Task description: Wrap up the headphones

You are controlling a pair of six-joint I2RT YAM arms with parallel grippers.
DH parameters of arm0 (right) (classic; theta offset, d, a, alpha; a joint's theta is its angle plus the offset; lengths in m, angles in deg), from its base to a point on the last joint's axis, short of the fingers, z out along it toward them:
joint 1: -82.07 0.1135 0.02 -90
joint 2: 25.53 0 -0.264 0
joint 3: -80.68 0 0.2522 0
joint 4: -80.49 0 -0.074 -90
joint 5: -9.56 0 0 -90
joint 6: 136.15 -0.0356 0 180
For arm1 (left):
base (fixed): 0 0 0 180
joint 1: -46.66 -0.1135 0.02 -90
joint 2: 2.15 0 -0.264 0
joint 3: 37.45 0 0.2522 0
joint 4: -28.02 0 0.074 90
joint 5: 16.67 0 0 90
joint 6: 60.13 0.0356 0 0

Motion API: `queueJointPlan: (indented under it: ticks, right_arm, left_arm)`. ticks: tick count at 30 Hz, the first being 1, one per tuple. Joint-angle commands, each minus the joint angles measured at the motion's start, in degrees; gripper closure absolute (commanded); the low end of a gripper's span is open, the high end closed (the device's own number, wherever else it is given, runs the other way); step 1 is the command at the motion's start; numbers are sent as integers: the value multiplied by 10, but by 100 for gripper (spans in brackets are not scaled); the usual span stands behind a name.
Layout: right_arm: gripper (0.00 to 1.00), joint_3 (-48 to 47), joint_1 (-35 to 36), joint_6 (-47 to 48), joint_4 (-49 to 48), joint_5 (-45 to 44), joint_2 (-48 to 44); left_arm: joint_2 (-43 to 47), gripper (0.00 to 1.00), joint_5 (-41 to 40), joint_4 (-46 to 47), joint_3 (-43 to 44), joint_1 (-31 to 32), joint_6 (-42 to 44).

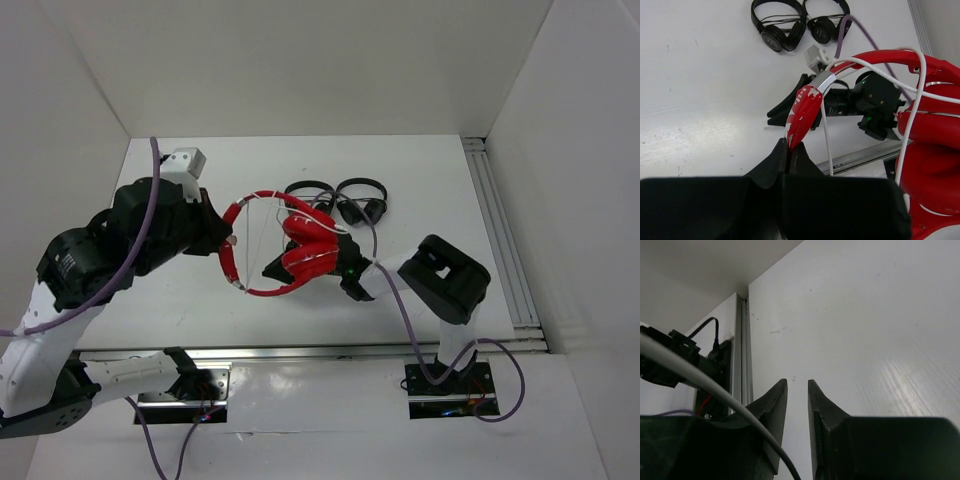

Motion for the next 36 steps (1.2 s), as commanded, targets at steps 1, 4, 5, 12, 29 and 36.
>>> queueJointPlan:
  ticks: [1,4,5,12,29,36]
  right_arm:
    - [73,15,12,-39,-116,-7,46]
    - [89,15,17,-54,-141,-7,70]
    - [89,22,17,-54,-147,-7,81]
    - [100,64,49,-47,-159,-32,86]
    - [100,77,294,92,158,-221,-164]
    - [100,-5,389,165,355,-294,-261]
  left_arm:
    - [15,100,-32,79,37,2,-66]
    - [5,100,-64,79,55,2,-72]
    - [-2,100,-80,73,71,2,-72]
    - [-82,100,-120,69,116,-18,-60]
    - [-205,100,-186,108,74,-149,-106]
    - [-187,100,-171,157,-59,-175,-105]
